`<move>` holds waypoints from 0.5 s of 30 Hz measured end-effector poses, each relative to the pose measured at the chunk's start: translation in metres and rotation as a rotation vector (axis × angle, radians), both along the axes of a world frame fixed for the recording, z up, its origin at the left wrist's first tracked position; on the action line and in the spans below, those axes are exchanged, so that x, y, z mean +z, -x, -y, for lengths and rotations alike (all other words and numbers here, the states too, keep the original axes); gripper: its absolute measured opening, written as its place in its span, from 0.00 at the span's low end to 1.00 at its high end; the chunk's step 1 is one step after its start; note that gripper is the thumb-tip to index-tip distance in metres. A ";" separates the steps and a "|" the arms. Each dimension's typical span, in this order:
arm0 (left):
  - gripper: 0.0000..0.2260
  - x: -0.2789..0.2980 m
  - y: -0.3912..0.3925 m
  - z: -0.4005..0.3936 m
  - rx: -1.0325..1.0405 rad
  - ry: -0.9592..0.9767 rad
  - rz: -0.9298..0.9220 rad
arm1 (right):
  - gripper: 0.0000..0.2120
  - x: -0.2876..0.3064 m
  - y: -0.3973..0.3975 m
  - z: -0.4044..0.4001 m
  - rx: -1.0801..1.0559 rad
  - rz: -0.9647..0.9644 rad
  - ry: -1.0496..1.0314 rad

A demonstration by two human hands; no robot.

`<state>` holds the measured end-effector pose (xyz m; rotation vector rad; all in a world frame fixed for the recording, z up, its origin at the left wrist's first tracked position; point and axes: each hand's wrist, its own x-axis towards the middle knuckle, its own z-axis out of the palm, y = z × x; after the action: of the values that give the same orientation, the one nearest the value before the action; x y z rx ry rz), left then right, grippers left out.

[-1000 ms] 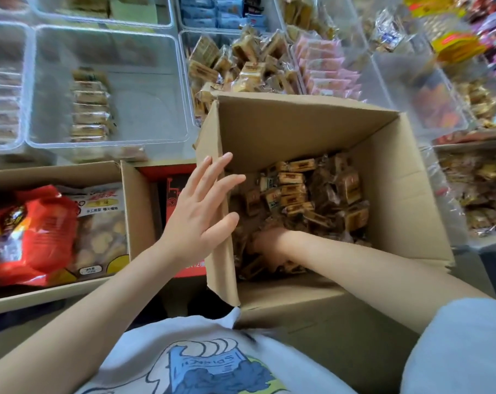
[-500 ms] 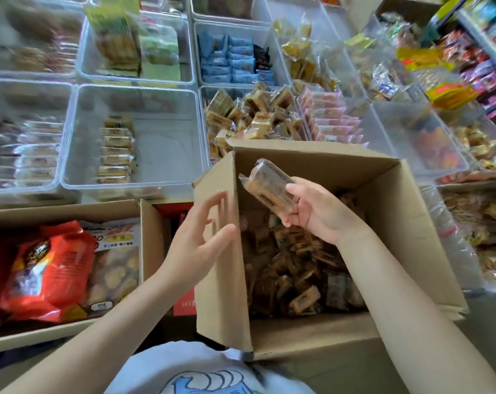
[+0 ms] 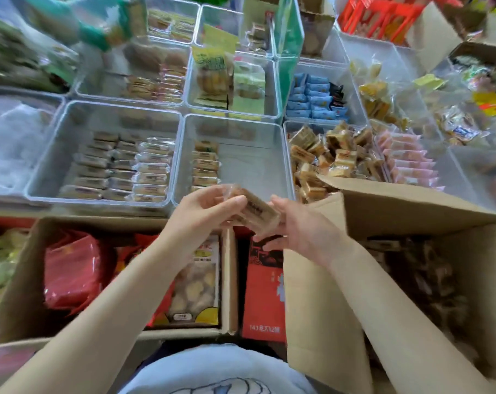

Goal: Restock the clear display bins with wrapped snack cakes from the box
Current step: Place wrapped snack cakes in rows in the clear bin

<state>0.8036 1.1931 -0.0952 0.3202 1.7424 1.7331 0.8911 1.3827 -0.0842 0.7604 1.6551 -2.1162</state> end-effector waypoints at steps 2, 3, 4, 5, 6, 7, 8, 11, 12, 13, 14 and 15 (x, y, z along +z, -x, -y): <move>0.11 -0.013 0.022 0.026 0.077 0.111 0.098 | 0.18 -0.012 0.028 0.029 -0.034 -0.014 -0.110; 0.12 -0.021 0.033 0.040 0.106 0.164 0.135 | 0.16 -0.017 0.041 0.043 -0.009 -0.044 -0.154; 0.14 -0.028 0.044 0.053 0.136 0.207 0.158 | 0.17 -0.023 0.054 0.056 0.047 -0.077 -0.222; 0.16 -0.036 0.055 0.066 0.160 0.238 0.165 | 0.16 -0.027 0.067 0.070 0.125 -0.108 -0.323; 0.19 -0.043 0.065 0.079 0.170 0.259 0.161 | 0.15 -0.032 0.080 0.083 0.206 -0.139 -0.433; 0.20 -0.050 0.074 0.089 0.179 0.275 0.154 | 0.14 -0.036 0.093 0.096 0.283 -0.171 -0.526; 0.19 -0.057 0.083 0.099 0.189 0.291 0.145 | 0.14 -0.040 0.106 0.109 0.353 -0.201 -0.598; 0.20 -0.073 0.108 0.124 0.198 0.305 0.126 | 0.16 -0.054 0.144 0.141 0.479 -0.261 -0.795; 0.21 -0.080 0.117 0.132 0.221 0.296 0.116 | 0.15 -0.057 0.156 0.148 0.485 -0.268 -0.838; 0.22 -0.086 0.128 0.141 0.264 0.295 0.098 | 0.14 -0.061 0.168 0.153 0.467 -0.268 -0.863; 0.21 -0.093 0.138 0.150 0.309 0.317 0.050 | 0.12 -0.063 0.180 0.156 0.431 -0.260 -0.878; 0.18 -0.100 0.147 0.160 0.337 0.384 -0.050 | 0.11 -0.065 0.191 0.159 0.383 -0.257 -0.880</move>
<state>0.6566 1.0329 -0.1950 -0.1061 2.2140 1.5692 0.6996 1.2240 -0.1488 0.3236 2.6501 -1.2113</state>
